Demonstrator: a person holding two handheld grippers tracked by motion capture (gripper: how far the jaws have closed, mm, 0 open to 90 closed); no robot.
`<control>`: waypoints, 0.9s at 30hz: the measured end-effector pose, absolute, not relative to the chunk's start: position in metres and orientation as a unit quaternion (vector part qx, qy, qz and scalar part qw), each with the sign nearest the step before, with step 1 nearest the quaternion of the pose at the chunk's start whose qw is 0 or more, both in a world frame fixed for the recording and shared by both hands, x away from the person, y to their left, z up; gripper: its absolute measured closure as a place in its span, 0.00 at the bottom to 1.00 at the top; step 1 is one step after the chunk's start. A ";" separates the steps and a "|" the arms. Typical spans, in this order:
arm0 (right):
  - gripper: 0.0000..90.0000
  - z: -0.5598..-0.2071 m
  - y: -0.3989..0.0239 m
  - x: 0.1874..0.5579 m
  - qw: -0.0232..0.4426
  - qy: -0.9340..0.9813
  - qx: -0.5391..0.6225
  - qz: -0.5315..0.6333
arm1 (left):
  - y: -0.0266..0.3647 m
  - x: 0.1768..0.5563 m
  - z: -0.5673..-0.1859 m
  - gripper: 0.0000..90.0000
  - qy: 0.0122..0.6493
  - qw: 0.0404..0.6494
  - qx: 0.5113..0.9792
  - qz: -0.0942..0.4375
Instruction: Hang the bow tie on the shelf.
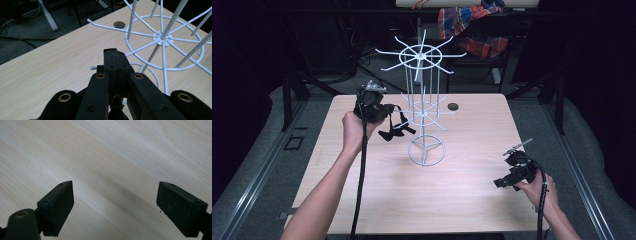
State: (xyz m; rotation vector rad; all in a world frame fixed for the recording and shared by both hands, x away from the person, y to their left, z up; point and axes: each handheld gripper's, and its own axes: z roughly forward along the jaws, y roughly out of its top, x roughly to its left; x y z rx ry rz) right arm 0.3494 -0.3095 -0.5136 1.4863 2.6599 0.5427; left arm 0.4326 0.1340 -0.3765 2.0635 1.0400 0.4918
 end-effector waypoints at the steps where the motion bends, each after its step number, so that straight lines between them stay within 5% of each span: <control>1: 0.16 -0.514 -0.309 0.349 0.023 0.859 0.480 0.175 | 0.134 0.433 -0.377 1.00 0.405 0.378 0.811 0.190; 19: 0.16 -0.515 -0.309 0.350 0.029 0.859 0.480 0.176 | 0.129 0.433 -0.385 0.98 0.397 0.358 0.825 0.184; 27: 0.16 -0.515 -0.310 0.350 0.028 0.861 0.478 0.173 | 0.131 0.434 -0.386 0.84 0.399 0.360 0.823 0.182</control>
